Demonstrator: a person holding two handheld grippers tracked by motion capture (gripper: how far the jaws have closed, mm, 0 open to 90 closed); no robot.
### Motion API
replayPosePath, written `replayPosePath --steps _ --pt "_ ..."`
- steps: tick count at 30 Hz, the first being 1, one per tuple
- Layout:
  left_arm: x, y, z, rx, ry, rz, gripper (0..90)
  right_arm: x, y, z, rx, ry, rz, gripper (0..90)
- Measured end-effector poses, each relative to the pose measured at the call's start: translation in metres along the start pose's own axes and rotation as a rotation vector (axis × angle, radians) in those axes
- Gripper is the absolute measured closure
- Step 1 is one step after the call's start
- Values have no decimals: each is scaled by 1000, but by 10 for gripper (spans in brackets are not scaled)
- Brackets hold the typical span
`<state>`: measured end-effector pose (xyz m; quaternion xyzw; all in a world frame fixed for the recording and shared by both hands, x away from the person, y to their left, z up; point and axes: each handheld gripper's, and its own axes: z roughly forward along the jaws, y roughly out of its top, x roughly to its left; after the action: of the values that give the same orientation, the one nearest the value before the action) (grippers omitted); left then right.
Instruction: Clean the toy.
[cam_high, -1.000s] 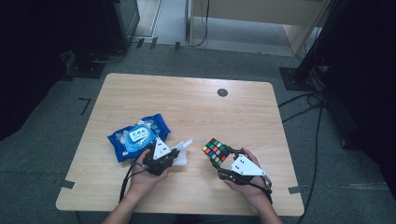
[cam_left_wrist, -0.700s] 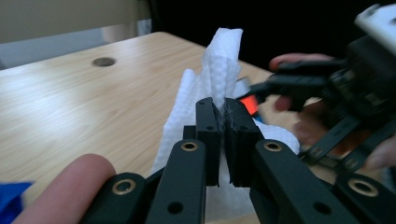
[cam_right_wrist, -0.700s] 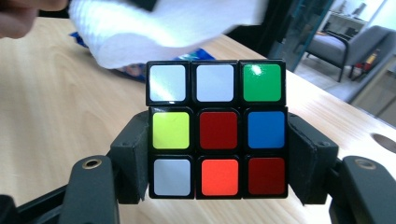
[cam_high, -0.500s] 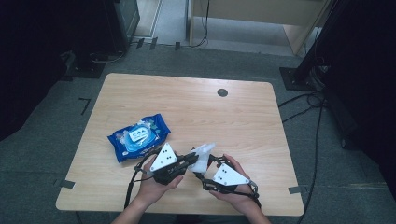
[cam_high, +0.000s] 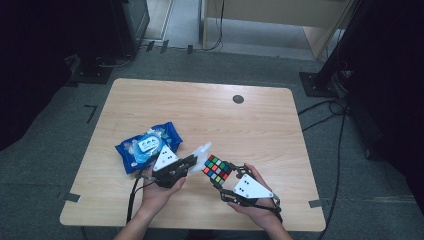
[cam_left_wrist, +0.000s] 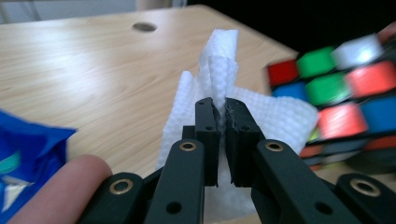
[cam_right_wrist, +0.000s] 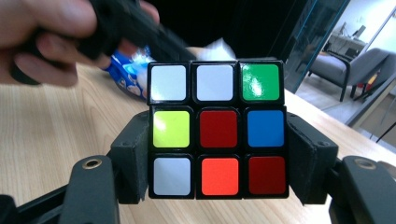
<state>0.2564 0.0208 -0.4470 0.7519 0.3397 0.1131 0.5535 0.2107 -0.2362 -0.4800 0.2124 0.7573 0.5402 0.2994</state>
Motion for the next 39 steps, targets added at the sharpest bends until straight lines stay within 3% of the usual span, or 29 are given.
replayPosePath --steps 3,5,8,11,16,19,23,25,27,29,33,39 --pt "-19 7 -4 -49 -92 51 845 2 -3 4 22 8 -1 347" --pt "-29 8 -1 -46 -109 95 833 5 -3 6 27 15 -10 347" --pt "-30 4 3 -34 -108 92 828 11 0 6 24 25 -30 347" --pt "-20 1 4 -16 -77 62 831 10 1 5 23 19 -33 347" --pt "-1 -7 8 59 42 60 837 3 2 2 -3 4 -22 347" --pt "10 -12 9 85 85 45 839 0 4 -1 -27 -3 0 347" --pt "22 -19 5 129 186 121 835 -6 3 -7 -32 -22 12 347" --pt "29 -23 2 141 217 130 829 -10 2 -9 -29 -38 25 347" --pt "36 -29 4 171 220 120 811 -14 1 -11 -36 -55 42 347" --pt "39 -36 7 197 237 129 793 -19 0 -12 -38 -73 60 347" --pt "42 -48 18 270 230 152 758 -27 -3 -12 -34 -96 99 347" --pt "47 -52 19 298 242 140 701 -35 -9 -13 -26 -123 135 347"
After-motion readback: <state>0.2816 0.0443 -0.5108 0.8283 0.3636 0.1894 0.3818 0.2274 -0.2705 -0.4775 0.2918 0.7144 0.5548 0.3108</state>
